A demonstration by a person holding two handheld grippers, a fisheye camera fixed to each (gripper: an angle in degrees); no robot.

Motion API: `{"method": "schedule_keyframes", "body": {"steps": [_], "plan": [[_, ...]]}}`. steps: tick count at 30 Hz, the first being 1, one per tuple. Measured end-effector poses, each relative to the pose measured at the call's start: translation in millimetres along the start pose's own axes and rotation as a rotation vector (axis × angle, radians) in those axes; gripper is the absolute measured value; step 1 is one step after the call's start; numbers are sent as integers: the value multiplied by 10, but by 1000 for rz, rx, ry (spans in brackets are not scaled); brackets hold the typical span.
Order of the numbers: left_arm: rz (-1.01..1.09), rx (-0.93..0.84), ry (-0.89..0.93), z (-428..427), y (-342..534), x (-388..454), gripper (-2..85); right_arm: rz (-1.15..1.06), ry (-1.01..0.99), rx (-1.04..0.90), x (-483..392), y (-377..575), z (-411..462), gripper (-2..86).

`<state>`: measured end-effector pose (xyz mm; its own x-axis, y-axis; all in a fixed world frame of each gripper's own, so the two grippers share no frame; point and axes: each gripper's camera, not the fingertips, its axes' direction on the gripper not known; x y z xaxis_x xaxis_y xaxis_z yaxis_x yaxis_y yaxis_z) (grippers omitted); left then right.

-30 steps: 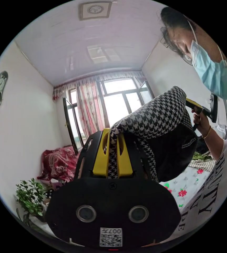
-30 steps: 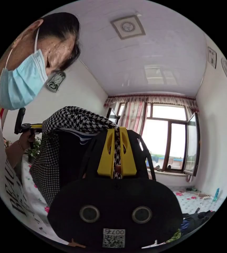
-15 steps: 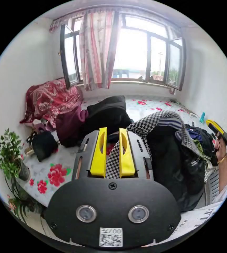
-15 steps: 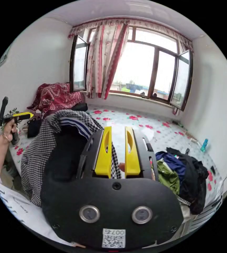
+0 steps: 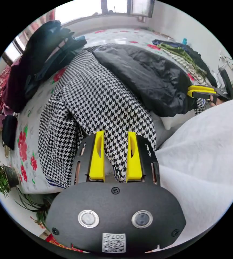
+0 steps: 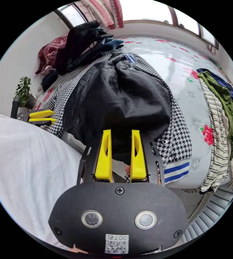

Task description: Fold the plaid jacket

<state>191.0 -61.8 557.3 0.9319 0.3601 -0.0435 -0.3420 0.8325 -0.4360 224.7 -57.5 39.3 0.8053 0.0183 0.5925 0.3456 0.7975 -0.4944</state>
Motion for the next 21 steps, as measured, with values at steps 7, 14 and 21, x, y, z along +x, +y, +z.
{"method": "schedule_keyframes", "body": {"steps": [7, 14, 21], "plan": [[-11, 65, 301, -395, -574, -844, -8, -16, 13, -155, 155, -472, 476, 96], [-741, 601, -14, -2455, 179, -3544, -9, 92, 22, 13, 409, -508, 50, 106], [-1026, 846, -401, -2931, 860, -3471, 5, 430, 209, 171, 1078, -101, -373, 122]]}}
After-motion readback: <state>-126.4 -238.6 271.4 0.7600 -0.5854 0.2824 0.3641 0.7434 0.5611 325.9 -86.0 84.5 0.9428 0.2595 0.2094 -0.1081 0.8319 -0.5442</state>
